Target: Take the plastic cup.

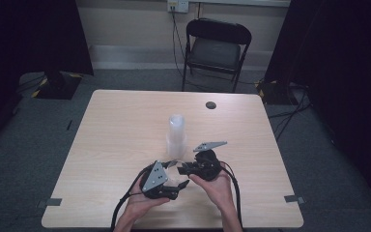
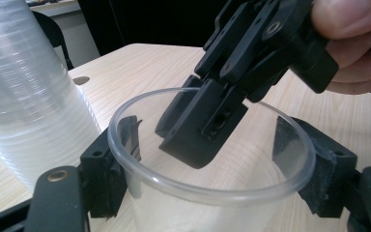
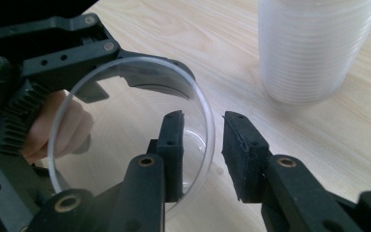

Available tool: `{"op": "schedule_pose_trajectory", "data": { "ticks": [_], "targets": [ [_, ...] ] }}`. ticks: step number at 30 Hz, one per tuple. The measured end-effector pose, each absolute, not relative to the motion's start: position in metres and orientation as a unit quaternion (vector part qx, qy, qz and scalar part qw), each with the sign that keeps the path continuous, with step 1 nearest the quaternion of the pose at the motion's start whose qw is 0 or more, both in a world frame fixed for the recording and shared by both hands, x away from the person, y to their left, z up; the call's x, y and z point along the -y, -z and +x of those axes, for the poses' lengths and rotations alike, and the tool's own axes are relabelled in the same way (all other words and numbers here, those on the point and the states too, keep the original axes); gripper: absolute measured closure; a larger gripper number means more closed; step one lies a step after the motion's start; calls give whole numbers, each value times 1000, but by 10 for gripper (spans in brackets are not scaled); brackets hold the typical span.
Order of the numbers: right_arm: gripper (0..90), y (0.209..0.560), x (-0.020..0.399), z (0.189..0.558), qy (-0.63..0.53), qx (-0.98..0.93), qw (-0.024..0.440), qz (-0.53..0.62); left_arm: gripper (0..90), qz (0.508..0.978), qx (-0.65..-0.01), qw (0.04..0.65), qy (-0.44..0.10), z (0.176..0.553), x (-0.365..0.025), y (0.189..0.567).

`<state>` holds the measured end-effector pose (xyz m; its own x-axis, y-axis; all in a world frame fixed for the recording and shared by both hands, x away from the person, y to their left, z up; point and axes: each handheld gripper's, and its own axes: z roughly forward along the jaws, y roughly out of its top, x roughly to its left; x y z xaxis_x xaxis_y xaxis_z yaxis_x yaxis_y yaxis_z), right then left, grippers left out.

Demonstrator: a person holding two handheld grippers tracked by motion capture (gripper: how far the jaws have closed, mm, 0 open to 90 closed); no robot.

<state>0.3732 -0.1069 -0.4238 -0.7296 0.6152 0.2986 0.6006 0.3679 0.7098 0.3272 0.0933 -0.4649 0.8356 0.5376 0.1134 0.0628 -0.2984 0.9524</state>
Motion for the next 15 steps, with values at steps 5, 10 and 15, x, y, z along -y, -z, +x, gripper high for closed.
{"op": "schedule_pose_trajectory", "data": {
  "ticks": [5,10,15],
  "targets": [
    [675,421,109,372,-440,-821,13,365,253,775,-198,562,-209,328,-94,465],
    [662,420,113,369,-454,-813,21,363,253,768,-213,569,-201,329,-97,467],
    [655,421,118,366,-477,-802,23,359,253,766,-222,568,-203,331,-101,466]
  ]
}}
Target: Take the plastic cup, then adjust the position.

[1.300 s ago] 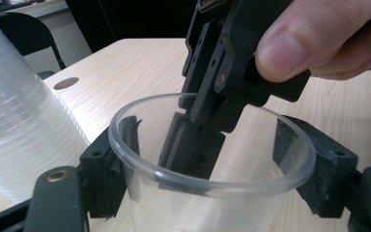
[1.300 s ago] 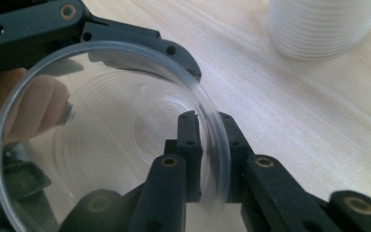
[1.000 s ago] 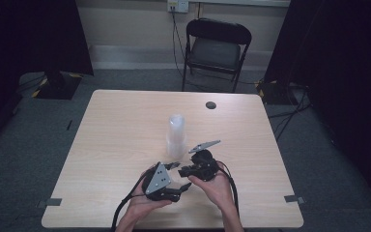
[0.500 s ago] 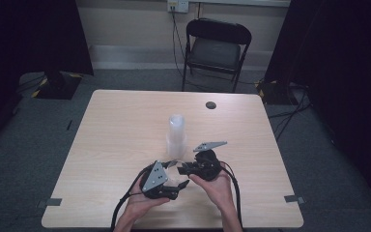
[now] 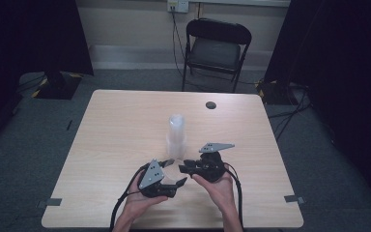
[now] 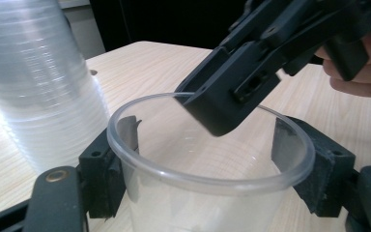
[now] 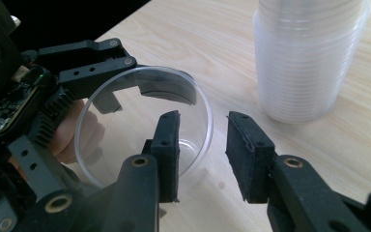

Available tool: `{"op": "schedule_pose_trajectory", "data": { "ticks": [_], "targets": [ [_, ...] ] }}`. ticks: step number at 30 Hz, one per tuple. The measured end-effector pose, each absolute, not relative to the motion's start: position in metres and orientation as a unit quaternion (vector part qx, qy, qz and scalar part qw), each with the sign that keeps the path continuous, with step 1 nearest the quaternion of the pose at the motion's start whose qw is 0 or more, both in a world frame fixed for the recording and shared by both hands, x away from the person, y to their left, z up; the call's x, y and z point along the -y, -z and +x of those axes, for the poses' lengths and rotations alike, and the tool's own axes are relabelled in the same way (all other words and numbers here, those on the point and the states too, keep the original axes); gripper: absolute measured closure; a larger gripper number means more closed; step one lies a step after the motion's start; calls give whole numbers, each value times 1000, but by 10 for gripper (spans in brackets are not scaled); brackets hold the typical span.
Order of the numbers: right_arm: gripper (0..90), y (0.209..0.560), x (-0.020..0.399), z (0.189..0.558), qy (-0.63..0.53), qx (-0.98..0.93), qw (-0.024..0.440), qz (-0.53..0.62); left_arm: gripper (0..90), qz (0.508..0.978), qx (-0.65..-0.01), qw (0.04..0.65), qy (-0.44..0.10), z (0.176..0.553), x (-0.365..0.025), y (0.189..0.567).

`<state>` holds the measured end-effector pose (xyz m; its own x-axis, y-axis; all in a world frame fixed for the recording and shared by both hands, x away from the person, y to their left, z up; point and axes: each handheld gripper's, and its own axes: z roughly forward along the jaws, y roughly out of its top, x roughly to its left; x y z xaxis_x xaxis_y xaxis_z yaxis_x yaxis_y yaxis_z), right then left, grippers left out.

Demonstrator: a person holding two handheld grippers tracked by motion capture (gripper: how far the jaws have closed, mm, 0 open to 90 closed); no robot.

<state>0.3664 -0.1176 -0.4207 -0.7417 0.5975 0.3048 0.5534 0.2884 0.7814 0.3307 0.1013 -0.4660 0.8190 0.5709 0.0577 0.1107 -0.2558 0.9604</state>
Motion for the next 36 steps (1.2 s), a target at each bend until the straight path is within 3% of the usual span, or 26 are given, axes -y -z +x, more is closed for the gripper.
{"op": "schedule_pose_trajectory", "data": {
  "ticks": [19,36],
  "targets": [
    [595,417,135,354,-530,-767,63,356,254,751,-278,566,-195,341,-126,463],
    [588,439,152,342,-519,-765,76,373,258,712,-311,590,-221,351,-158,441]
  ]
}}
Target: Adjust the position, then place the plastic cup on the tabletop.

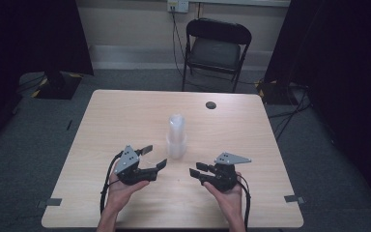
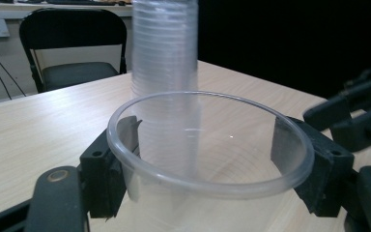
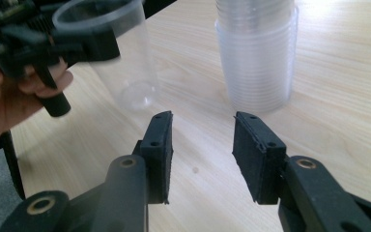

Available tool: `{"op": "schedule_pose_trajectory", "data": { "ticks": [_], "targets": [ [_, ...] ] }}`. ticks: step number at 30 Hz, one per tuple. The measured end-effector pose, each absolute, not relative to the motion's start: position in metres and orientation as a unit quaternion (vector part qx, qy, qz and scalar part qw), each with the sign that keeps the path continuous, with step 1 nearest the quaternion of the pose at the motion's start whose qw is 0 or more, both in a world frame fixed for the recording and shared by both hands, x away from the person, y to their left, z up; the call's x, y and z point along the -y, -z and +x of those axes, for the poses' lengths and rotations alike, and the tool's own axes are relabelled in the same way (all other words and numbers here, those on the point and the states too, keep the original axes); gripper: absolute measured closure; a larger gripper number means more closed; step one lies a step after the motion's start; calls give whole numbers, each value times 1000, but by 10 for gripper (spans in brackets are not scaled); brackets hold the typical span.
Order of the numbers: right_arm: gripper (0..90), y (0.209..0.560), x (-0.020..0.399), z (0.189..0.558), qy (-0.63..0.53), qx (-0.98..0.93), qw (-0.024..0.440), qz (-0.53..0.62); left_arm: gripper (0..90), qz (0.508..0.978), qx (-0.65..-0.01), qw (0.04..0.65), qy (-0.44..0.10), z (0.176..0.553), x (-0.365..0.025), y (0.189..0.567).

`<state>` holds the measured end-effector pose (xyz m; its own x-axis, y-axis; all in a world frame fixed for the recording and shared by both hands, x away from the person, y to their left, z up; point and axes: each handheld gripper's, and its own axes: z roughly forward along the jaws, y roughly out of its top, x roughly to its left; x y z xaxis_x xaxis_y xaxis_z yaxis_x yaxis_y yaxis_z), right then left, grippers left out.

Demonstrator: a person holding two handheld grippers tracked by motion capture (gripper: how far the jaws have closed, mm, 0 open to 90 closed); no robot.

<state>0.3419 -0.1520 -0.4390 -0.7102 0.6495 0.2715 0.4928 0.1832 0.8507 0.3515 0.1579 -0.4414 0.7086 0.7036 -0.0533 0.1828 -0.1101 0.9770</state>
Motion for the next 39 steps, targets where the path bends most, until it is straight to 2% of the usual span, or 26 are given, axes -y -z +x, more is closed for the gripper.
{"op": "schedule_pose_trajectory", "data": {
  "ticks": [10,14,20,29,39],
  "targets": [
    [582,445,161,332,-515,-764,92,378,260,697,-339,591,-222,367,-166,431],
    [580,448,162,329,-513,-765,90,378,262,695,-346,584,-239,375,-172,427],
    [553,449,162,324,-516,-764,100,374,262,683,-357,595,-228,387,-176,423],
    [538,452,162,323,-521,-761,92,375,261,674,-371,580,-267,411,-182,416],
    [503,454,161,328,-534,-754,98,370,260,681,-390,558,-271,442,-185,420]
  ]
}}
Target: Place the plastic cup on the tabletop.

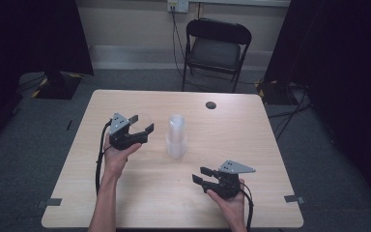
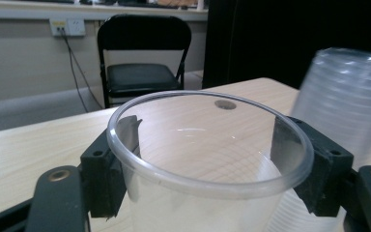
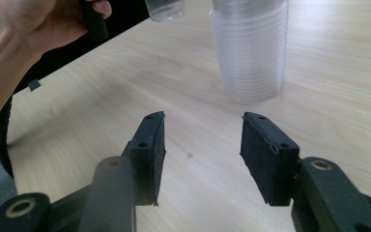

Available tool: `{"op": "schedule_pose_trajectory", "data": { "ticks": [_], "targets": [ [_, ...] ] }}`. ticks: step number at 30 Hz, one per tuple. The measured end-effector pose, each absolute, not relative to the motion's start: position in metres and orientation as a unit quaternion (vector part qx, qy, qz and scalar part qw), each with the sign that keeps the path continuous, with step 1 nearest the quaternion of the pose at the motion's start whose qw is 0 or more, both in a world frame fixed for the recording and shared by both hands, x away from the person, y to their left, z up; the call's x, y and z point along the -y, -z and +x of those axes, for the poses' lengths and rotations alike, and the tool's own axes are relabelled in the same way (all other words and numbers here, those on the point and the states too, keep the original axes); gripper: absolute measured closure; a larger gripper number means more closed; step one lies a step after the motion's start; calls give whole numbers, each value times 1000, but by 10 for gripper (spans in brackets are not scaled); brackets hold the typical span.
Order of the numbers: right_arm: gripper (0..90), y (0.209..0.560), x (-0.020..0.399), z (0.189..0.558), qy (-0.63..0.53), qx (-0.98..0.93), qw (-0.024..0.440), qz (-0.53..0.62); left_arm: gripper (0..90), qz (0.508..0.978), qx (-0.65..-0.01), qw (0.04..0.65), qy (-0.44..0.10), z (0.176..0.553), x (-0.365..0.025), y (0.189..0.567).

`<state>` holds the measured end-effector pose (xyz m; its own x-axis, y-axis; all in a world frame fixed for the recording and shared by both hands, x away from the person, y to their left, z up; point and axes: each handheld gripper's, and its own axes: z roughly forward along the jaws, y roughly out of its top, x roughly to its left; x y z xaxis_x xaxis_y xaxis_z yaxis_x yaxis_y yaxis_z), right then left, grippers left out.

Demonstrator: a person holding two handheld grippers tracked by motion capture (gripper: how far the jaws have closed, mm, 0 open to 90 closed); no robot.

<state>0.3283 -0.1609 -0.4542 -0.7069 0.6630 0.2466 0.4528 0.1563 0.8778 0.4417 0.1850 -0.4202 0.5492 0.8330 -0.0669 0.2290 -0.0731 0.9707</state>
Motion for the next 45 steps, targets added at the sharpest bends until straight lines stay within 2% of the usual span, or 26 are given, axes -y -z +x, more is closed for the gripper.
{"op": "schedule_pose_trajectory", "data": {
  "ticks": [9,15,22,30,35,45],
  "targets": [
    [489,452,154,320,-563,-729,113,372,256,692,-395,534,-282,459,-182,434],
    [486,458,151,318,-559,-732,110,374,250,685,-424,519,-285,471,-187,447],
    [485,457,150,317,-561,-730,110,374,249,690,-445,507,-262,483,-186,464],
    [486,458,149,317,-559,-733,109,371,241,686,-450,507,-265,487,-186,469],
    [478,460,148,318,-556,-735,105,374,229,691,-452,510,-242,489,-188,474],
    [463,458,143,319,-551,-738,106,374,211,708,-453,490,-230,489,-187,479]
  ]
}}
